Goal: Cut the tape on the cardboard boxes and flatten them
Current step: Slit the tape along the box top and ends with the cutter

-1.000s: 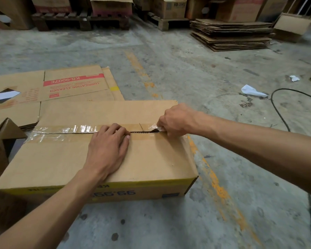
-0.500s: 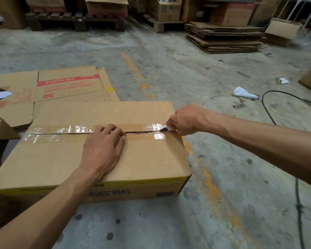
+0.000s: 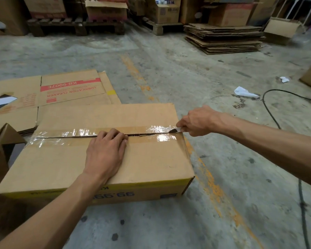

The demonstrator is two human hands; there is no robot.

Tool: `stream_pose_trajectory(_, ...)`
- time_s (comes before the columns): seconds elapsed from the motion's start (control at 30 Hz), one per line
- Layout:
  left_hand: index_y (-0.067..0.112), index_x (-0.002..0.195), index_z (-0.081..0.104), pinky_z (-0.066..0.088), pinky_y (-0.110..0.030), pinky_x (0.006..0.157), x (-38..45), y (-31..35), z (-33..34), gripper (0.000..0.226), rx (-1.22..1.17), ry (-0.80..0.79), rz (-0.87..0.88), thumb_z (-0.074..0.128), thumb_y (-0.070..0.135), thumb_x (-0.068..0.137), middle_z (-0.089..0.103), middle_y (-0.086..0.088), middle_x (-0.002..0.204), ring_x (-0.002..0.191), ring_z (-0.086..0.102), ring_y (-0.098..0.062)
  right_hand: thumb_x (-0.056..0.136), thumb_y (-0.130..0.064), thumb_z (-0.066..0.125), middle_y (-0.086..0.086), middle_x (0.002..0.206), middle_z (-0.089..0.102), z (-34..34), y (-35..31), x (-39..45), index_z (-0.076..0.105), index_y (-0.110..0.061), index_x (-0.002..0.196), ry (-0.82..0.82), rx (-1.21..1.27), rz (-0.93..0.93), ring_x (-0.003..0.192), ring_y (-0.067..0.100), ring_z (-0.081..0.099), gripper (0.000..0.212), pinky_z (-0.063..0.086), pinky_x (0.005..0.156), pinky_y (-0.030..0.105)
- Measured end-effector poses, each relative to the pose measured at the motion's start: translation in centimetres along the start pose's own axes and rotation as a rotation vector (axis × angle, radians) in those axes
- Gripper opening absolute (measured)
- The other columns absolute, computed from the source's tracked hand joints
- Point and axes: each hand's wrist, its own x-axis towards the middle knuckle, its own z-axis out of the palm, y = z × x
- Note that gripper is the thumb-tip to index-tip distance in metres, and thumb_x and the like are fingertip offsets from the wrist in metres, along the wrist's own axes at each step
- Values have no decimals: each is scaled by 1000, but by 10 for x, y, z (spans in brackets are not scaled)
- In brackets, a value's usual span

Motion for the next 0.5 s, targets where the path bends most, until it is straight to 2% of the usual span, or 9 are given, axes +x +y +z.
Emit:
stream_pose_trajectory(0.07, 25, 103, 68, 47, -36, 70, -1, 0, -1, 39, 15, -4, 8, 33, 42, 97, 62, 7, 104, 90, 54, -23, 103, -31, 33, -13, 67, 40, 5, 1, -3, 54, -35, 120, 16, 22, 14, 69, 14, 46, 28, 31, 51, 25)
stream_pose_trajectory(0.23, 25, 101, 68, 46, -38, 71, 2, 5, -6, 40, 81, -49, 15, 32, 42, 95, 62, 6, 103, 92, 56, -25, 102, -29, 34, -10, 66, 40, 14, 3, -6, 54, -40, 110, 76, 48, 51, 71, 19, 48, 24, 26, 50, 26)
stream_pose_trajectory(0.37, 20, 96, 62, 42, -42, 75, 6, 25, -12, 41, 169, -76, -40, 29, 44, 95, 62, -1, 101, 94, 57, -29, 99, -22, 37, -8, 66, 43, 26, 4, -5, 51, -34, 97, 107, 71, 66, 71, 23, 53, 19, 28, 52, 26)
stream_pose_trajectory(0.43, 19, 105, 59, 42, -44, 79, 15, 46, -9, 42, 90, -59, -67, 28, 46, 96, 60, -4, 108, 100, 55, -30, 98, -21, 38, -7, 65, 41, 28, 5, -4, 49, -32, 93, 122, 87, 43, 72, 25, 51, 16, 26, 50, 25)
stream_pose_trajectory(0.5, 23, 128, 51, 39, -45, 94, 27, 72, 2, 43, -41, -82, -55, 28, 46, 100, 52, -3, 132, 122, 47, -28, 99, -25, 37, -6, 64, 39, 30, 7, -5, 43, -33, 90, 127, 131, 17, 71, 26, 49, 14, 29, 52, 26)
